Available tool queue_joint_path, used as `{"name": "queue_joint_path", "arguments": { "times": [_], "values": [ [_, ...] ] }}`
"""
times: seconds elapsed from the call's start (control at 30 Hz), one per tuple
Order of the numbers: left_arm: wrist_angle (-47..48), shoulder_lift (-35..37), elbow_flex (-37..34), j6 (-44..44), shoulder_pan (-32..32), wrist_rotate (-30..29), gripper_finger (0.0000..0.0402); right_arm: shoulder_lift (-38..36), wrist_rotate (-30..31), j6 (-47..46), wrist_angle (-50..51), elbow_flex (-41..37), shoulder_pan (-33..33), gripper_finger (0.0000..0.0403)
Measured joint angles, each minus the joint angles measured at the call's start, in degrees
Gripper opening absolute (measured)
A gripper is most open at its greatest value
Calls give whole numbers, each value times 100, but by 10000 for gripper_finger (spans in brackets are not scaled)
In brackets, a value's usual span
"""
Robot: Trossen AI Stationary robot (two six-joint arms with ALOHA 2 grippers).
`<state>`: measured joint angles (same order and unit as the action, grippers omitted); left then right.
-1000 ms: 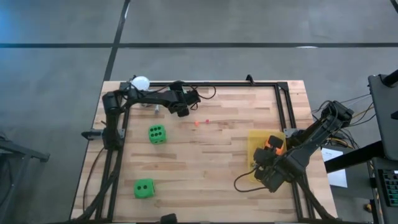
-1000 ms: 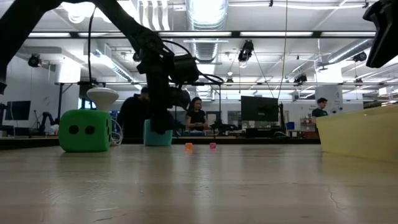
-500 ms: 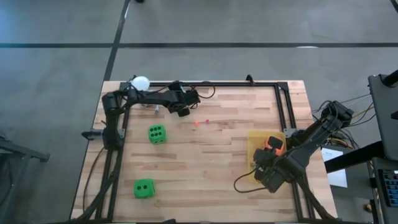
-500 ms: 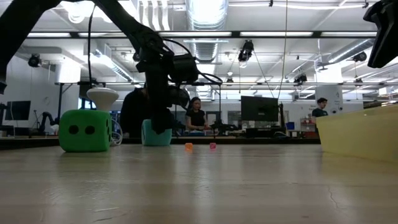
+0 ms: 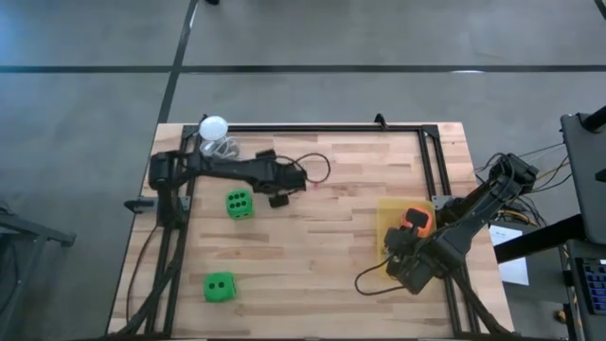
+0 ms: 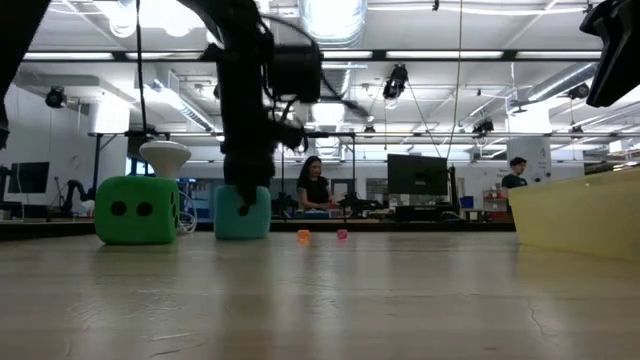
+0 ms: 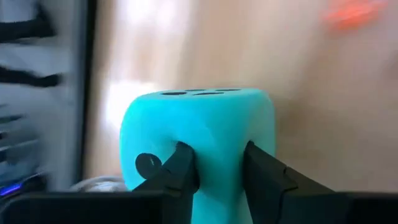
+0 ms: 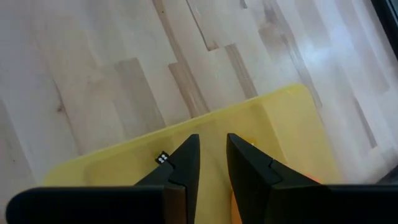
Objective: Pick & Place Dice
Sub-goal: Put the large blue dice into the yellow bin
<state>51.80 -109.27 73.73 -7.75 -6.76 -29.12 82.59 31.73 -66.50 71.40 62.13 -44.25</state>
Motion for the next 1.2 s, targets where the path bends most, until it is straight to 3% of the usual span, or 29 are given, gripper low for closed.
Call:
{"name": "queue_joint_path", "arguments": {
  "times": [0.2,0.4,0.6,0.73,0.83,1.07,1.2],
  "values": [
    [-72,366,9,-611,980,940,78,0,-4,120,-180,2,0,73],
    [-462,415,11,-1326,2111,1186,57,0,4,267,-436,33,0,73],
    [-1378,395,9,-1692,2874,1204,41,0,285,1796,-1871,33,35,73],
    [-1813,395,9,-1833,3030,1206,8,0,289,2843,-2863,35,93,73],
    [-1905,391,7,-1863,3057,1202,6,0,290,3095,-3175,37,181,73],
    [-2122,391,3,-1941,3055,1202,84,122,297,3134,-3185,31,459,77],
    [-2170,391,3,-1978,3055,1241,133,302,297,3609,-3334,31,594,99]
  ]
}}
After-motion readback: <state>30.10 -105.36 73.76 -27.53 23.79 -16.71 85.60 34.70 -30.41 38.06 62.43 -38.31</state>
